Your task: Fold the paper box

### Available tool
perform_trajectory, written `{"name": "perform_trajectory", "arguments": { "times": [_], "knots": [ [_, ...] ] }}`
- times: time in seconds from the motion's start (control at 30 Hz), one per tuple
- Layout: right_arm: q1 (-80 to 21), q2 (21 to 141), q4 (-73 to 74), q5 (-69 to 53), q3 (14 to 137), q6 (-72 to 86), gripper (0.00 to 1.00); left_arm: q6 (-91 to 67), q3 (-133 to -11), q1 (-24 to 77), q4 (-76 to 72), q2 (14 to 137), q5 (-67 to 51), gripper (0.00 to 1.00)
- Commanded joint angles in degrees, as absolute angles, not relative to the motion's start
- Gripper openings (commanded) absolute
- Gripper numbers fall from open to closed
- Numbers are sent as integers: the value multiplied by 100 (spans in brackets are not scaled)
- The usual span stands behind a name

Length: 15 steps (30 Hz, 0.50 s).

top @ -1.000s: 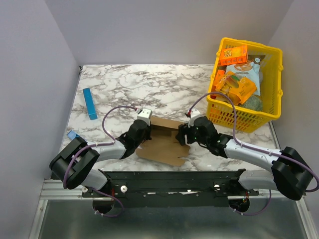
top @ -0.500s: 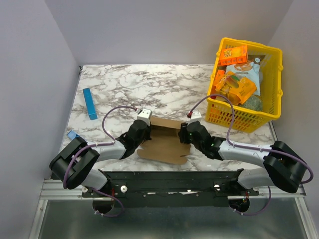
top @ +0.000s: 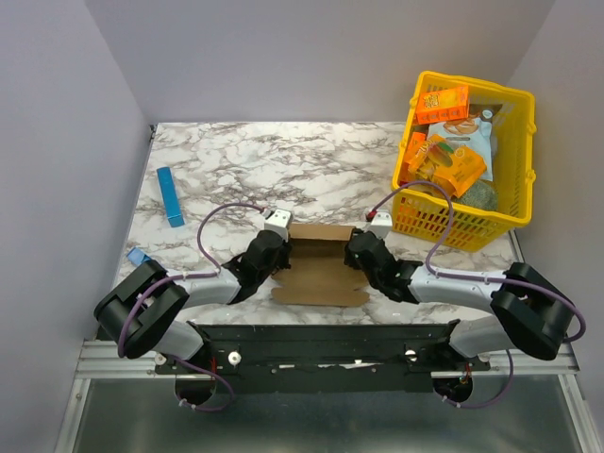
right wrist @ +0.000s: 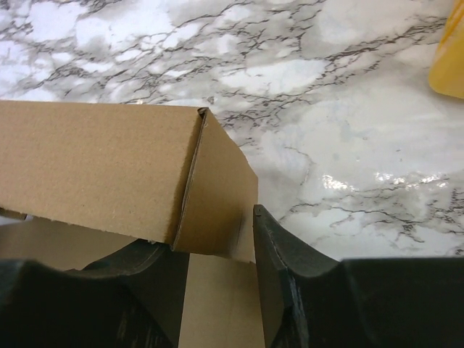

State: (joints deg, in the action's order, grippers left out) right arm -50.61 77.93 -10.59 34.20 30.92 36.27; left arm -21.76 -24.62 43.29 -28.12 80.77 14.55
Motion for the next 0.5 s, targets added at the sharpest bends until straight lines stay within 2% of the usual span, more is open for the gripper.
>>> {"name": "perform_trajectory", "arguments": {
  "times": [0.0,0.17,0.33,0.4,0.47],
  "knots": [
    [-4983,7893,-615,4658,3155,4060,46,-2285,-2540,4447,-2883,7980,1599,0],
    [-5001,7928,-912,4720,3129,3868,45,-2312,-2584,4561,-2892,8024,1591,0],
    [-4992,7954,-1151,4755,3067,3656,33,-2303,-2637,4649,-2865,8051,1626,0],
    [-4992,7989,-1151,4781,3067,3691,33,-2312,-2645,4676,-2874,8051,1635,0],
    [-4992,8016,-1160,4825,3067,3735,39,-2312,-2654,4711,-2874,8059,1635,0]
  ]
}}
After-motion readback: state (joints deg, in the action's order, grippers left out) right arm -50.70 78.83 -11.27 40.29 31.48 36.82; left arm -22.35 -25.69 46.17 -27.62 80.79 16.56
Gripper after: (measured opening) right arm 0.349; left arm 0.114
